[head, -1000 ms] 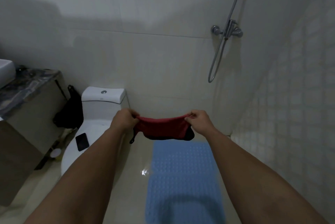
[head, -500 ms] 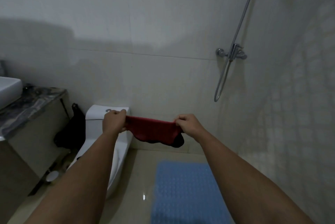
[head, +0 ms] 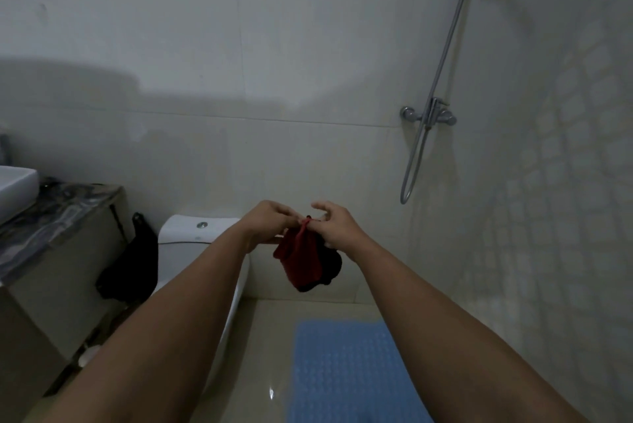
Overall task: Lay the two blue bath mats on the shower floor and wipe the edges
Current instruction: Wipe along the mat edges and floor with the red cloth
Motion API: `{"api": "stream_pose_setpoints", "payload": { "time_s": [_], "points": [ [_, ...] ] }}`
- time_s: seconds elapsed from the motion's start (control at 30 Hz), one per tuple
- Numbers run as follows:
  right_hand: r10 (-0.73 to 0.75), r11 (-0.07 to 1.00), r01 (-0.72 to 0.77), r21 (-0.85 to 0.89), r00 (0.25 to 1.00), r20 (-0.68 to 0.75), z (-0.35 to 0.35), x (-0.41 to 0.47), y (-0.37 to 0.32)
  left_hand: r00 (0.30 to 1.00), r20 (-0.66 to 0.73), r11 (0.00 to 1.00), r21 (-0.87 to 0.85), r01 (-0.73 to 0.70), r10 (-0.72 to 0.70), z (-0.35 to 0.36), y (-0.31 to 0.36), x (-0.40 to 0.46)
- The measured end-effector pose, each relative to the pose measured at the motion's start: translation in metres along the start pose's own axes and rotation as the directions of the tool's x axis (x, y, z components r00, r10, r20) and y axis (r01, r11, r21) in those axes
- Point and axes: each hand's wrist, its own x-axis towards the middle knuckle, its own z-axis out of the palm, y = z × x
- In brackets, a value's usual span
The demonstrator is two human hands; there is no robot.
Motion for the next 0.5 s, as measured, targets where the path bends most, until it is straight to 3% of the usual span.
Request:
{"api": "stream_pose_setpoints", "payload": {
  "time_s": [0.2,0.3,0.5],
  "points": [
    [0.079,0.995,-0.076,0.062,0.996,-0.047,-0.022,-0.005,0.020,0.989,-0.082,0.991,-0.036,-0.130,0.127,0.019,-0.007,-0.005],
    [0.106,0.992,-0.102,0.078,0.993,-0.050,-0.035,-0.009,0.029,0.954,-0.097,0.956,0.107,-0.274,0.284,0.028,-0.019,-0.006],
    [0.133,0.986,-0.121,0.117,0.986,-0.101,-0.067,-0.012,0.049,0.939,-0.028,0.920,0.210,-0.330,0.343,0.063,-0.024,-0.005]
  ]
}}
